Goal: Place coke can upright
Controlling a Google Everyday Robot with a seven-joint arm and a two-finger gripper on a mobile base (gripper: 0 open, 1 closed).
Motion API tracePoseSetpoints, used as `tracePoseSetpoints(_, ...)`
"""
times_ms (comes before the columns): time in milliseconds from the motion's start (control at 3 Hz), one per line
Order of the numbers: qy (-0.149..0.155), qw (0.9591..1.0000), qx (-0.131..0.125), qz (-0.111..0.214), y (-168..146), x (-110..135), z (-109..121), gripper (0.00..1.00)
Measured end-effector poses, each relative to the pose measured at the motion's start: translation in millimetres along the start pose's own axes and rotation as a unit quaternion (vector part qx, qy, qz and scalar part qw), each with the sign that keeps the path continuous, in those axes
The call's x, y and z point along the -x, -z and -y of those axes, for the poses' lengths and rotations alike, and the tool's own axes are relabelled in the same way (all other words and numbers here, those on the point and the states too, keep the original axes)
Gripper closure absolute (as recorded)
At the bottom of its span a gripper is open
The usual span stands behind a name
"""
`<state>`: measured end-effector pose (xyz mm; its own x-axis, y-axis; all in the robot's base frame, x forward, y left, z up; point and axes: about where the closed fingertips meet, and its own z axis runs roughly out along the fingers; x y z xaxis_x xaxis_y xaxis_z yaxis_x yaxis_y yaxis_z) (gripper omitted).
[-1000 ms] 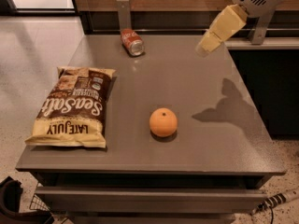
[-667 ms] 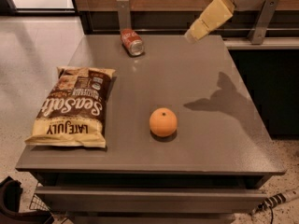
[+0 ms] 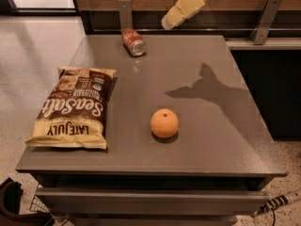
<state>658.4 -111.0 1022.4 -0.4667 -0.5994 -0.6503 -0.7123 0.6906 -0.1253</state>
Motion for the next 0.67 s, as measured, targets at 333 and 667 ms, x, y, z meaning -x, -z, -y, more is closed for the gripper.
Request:
tracePoseSetpoints(333, 0.01, 0.9999, 0.012, -0.005, -20, 26, -4, 0.0)
tracePoseSetpoints(667, 0.016, 0.9994, 0.025, -0.016, -41, 44, -11, 0.0)
